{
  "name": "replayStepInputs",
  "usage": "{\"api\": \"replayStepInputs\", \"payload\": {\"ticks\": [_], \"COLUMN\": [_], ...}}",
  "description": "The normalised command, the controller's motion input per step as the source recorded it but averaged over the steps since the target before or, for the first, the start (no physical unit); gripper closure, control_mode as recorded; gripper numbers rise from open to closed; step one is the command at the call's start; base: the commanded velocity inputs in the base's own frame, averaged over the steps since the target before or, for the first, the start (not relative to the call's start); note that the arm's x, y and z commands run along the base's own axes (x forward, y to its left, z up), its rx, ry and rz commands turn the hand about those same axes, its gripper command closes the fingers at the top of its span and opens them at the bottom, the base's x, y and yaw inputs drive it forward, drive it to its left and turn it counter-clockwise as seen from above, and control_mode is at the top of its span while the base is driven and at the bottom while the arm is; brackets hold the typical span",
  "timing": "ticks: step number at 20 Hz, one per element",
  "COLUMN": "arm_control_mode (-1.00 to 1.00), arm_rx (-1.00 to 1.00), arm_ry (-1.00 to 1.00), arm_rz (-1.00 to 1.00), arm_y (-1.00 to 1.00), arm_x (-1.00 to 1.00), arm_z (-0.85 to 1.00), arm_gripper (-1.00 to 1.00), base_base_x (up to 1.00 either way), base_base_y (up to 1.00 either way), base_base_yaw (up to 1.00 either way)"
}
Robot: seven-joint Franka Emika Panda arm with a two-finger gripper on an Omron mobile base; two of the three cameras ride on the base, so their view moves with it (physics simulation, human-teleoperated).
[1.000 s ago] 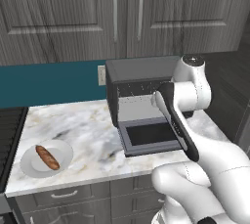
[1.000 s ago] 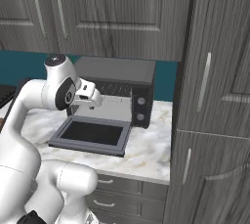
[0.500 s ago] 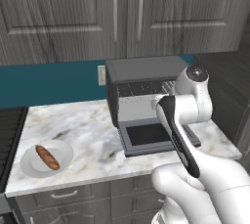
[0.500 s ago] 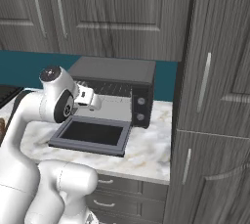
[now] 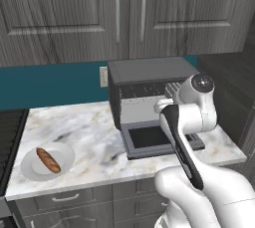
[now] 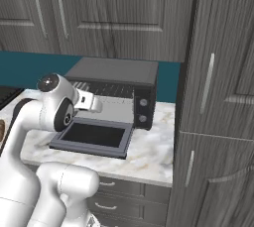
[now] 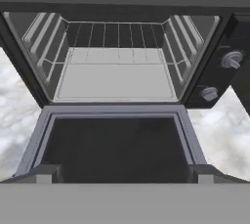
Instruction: Pull the toaster oven rack outwards. Pick up the baguette from the plate and place it on the toaster oven rack. Close the toaster oven door fully and set the temperature to the lowest setting.
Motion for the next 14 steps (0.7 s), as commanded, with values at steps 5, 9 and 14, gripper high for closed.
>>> {"api": "replayStepInputs", "payload": {"ticks": [5,9,14], "arm_control_mode": [-1.0,-1.0,-1.0], "arm_rx": [0.0,0.0,0.0], "arm_ry": [-0.17,-0.13,-0.07], "arm_rz": [0.0,0.0,0.0], "arm_y": [0.24,0.34,0.15], "arm_x": [0.01,0.01,0.05], "arm_z": [0.0,-0.08,-0.11], "arm_gripper": [-1.0,-1.0,-1.0], "base_base_x": [0.0,0.0,0.0], "base_base_y": [0.0,0.0,0.0], "base_base_yaw": [0.0,0.0,0.0]}}
